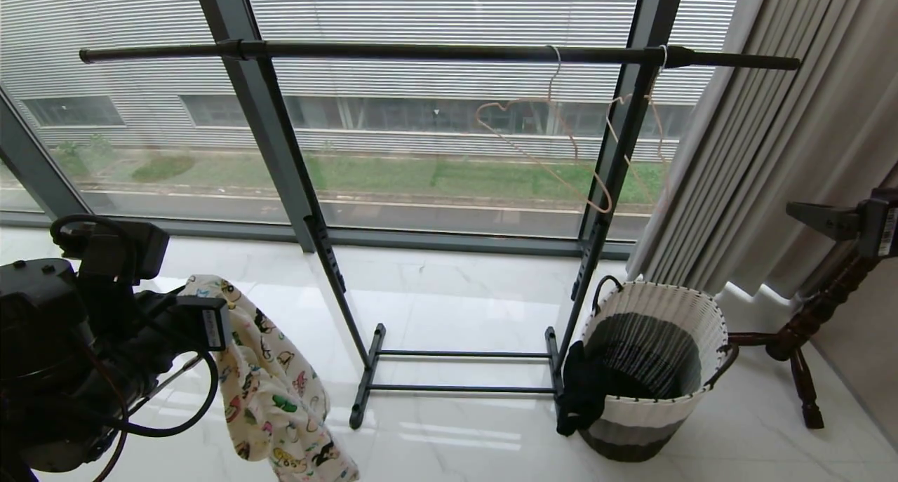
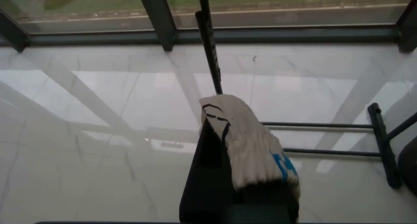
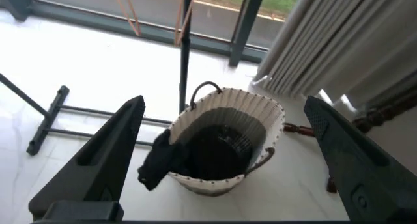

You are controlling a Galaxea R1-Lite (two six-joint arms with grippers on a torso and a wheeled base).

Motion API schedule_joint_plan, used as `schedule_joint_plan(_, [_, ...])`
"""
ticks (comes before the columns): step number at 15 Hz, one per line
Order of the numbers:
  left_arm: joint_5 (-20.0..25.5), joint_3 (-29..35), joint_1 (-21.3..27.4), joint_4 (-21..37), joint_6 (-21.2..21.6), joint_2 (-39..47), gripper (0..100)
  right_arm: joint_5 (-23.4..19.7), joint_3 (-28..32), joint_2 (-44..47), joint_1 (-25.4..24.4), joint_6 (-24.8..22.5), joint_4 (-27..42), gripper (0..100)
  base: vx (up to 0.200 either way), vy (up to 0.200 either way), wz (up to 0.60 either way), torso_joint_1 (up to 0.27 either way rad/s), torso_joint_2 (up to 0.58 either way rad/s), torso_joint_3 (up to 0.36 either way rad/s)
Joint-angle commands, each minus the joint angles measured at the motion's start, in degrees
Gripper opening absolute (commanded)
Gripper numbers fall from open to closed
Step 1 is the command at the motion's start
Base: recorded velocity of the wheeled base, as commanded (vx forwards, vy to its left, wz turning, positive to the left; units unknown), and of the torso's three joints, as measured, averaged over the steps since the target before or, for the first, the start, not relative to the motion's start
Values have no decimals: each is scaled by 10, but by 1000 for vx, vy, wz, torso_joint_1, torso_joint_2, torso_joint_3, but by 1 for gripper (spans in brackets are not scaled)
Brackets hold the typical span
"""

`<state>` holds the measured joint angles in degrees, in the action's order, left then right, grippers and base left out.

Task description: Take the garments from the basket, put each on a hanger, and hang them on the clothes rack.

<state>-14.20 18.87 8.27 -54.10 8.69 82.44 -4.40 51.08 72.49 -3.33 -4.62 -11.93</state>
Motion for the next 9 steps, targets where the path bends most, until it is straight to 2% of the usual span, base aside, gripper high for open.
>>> schedule_joint_plan(1, [0, -5, 0, 0, 0, -12, 0, -1, 20, 30, -19, 5, -4, 100, 200, 0, 0, 36, 7, -7])
schedule_joint_plan(5, [0, -9, 11, 0, 2, -18, 0, -1, 59, 59, -25, 15, -4, 100, 200, 0, 0, 5, 4, -4])
schedule_joint_plan(9, [0, -9, 28, 0, 2, -18, 0, -1, 63, 69, -26, 15, -4, 100, 200, 0, 0, 5, 4, 1])
